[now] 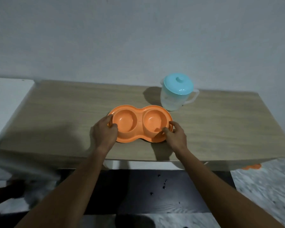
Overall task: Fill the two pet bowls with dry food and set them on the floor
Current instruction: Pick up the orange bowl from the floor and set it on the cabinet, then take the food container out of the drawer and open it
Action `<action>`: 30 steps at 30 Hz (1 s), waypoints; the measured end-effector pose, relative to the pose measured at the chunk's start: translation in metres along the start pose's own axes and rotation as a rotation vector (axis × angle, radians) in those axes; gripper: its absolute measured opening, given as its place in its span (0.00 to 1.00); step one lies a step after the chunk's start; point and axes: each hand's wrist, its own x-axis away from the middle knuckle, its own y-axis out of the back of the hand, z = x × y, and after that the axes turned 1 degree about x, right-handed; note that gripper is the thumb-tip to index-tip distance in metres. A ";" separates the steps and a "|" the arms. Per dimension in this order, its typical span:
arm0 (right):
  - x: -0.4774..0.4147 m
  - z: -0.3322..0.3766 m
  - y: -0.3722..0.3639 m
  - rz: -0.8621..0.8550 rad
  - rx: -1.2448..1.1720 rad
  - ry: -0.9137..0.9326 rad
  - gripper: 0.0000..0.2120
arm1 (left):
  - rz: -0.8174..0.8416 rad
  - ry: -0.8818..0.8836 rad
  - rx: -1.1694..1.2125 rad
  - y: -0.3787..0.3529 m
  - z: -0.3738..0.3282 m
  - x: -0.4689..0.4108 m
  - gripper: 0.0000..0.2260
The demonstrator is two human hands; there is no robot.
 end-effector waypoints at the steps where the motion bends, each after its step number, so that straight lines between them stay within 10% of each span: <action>1: -0.001 0.000 -0.004 -0.010 0.010 -0.009 0.26 | -0.002 -0.013 -0.013 -0.001 0.002 -0.002 0.20; 18: 0.011 -0.017 -0.025 -0.101 0.093 0.037 0.28 | 0.051 -0.087 0.025 -0.007 0.036 0.005 0.22; 25: 0.092 -0.071 -0.042 -0.135 -0.053 0.296 0.03 | -0.211 -0.241 0.028 -0.021 0.083 0.098 0.14; 30: 0.102 -0.151 -0.069 0.036 0.034 0.253 0.04 | -0.125 -0.296 -0.063 -0.072 0.135 0.144 0.11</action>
